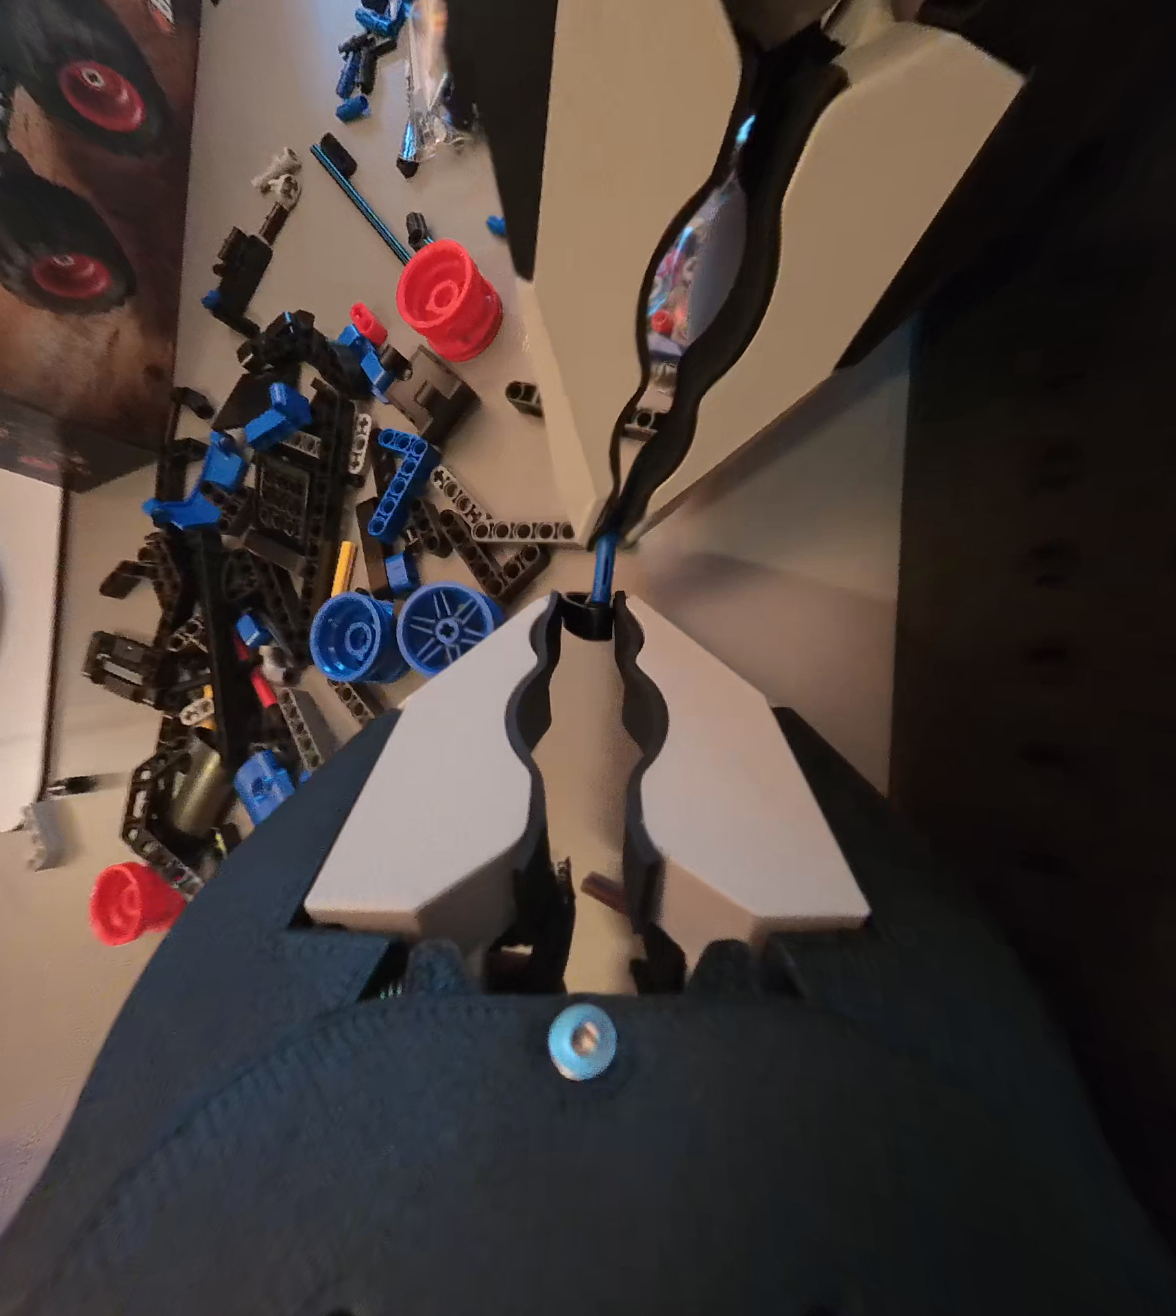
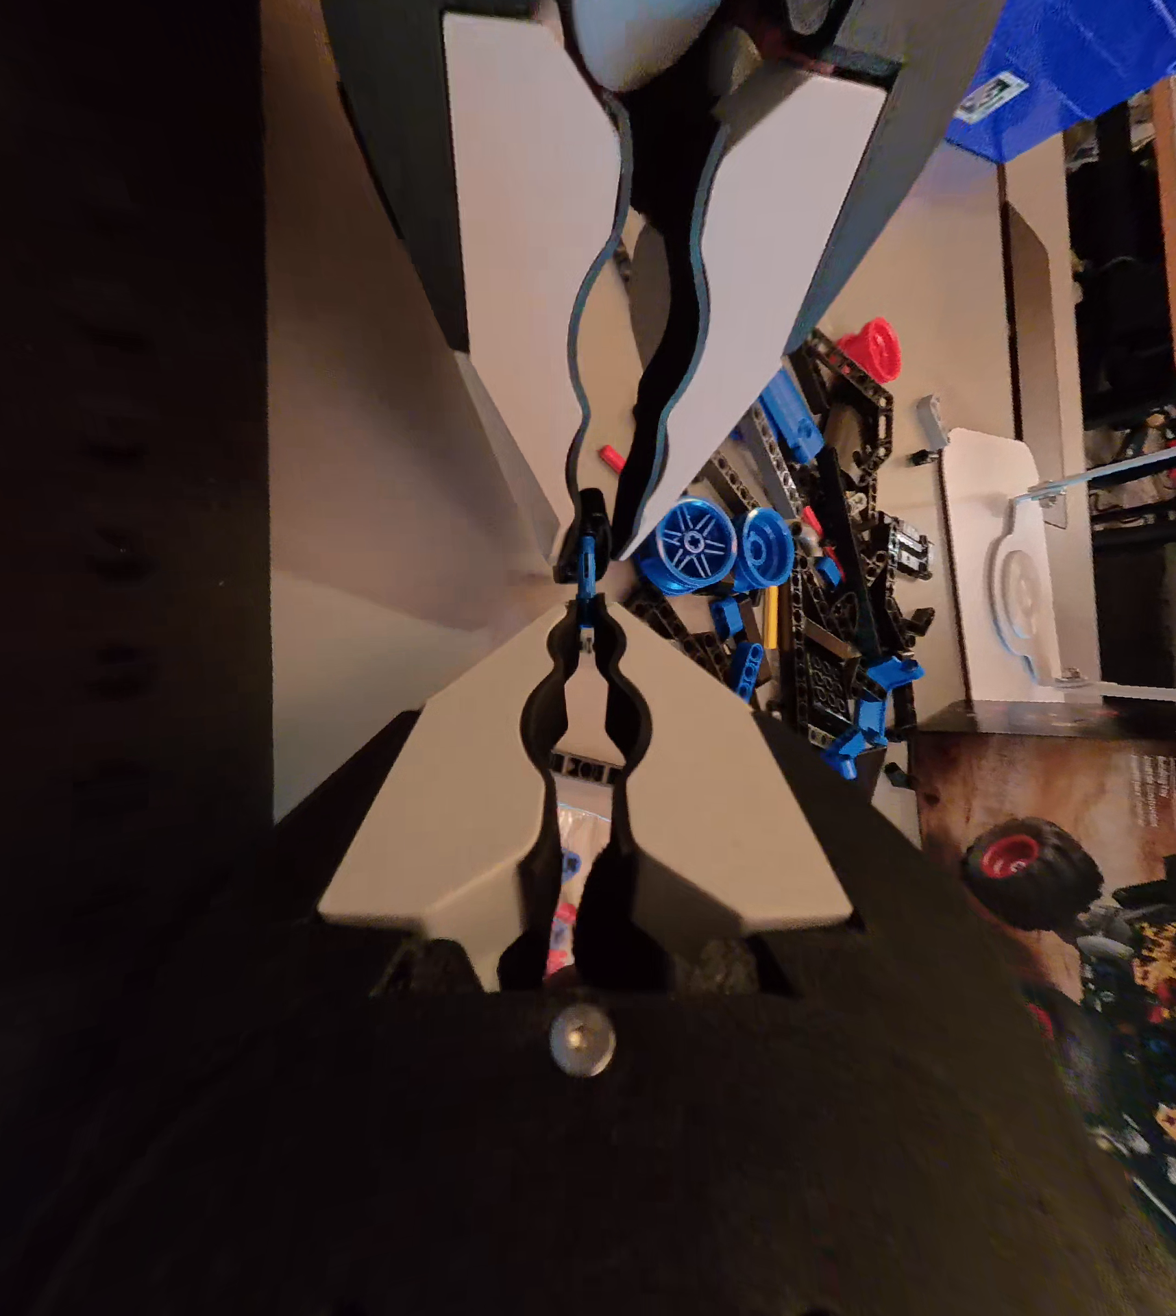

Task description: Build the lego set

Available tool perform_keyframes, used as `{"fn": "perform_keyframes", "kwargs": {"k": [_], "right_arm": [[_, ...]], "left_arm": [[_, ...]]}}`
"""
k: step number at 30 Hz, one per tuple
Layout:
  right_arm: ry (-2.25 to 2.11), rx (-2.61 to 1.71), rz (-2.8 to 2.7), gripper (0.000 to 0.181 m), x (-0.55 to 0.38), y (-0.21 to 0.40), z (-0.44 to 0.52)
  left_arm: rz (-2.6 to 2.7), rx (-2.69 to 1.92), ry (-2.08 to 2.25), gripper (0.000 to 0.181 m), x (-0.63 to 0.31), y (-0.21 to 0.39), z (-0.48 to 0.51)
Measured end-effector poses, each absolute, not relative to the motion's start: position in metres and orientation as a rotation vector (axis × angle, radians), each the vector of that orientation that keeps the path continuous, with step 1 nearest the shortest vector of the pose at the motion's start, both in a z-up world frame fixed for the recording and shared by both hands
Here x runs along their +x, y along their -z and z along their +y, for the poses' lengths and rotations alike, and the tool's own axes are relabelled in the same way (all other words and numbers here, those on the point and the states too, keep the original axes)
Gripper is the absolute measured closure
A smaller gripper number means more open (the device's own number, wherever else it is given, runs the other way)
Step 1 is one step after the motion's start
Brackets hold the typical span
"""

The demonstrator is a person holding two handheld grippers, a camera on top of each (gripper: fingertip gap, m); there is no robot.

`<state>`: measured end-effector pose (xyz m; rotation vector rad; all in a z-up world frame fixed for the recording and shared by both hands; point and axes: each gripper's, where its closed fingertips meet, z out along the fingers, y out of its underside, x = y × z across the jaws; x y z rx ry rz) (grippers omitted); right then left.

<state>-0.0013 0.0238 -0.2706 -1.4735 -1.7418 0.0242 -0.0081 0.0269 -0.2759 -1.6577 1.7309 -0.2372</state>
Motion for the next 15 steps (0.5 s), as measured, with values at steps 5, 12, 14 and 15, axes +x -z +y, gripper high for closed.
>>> {"fn": "perform_keyframes", "kwargs": {"k": [5,12,14,15], "right_arm": [[-0.051,-1.487,-1.752,0.18,-0.002,0.273,0.023],[-0.06,-1.493,-1.785,0.18,-0.004,0.28,0.021],[-0.07,-1.494,-1.789,0.18,-0.005,0.28,0.021],[-0.072,-1.493,-1.79,0.18,-0.006,0.28,0.021]], "left_arm": [[1.694,-1.678,0.303,0.169,-0.018,0.282,0.026],[1.662,-1.713,0.346,0.155,-0.026,0.291,0.021],[1.642,-1.724,0.353,0.152,-0.029,0.29,0.021],[1.622,-1.715,0.353,0.15,-0.031,0.286,0.023]]}}
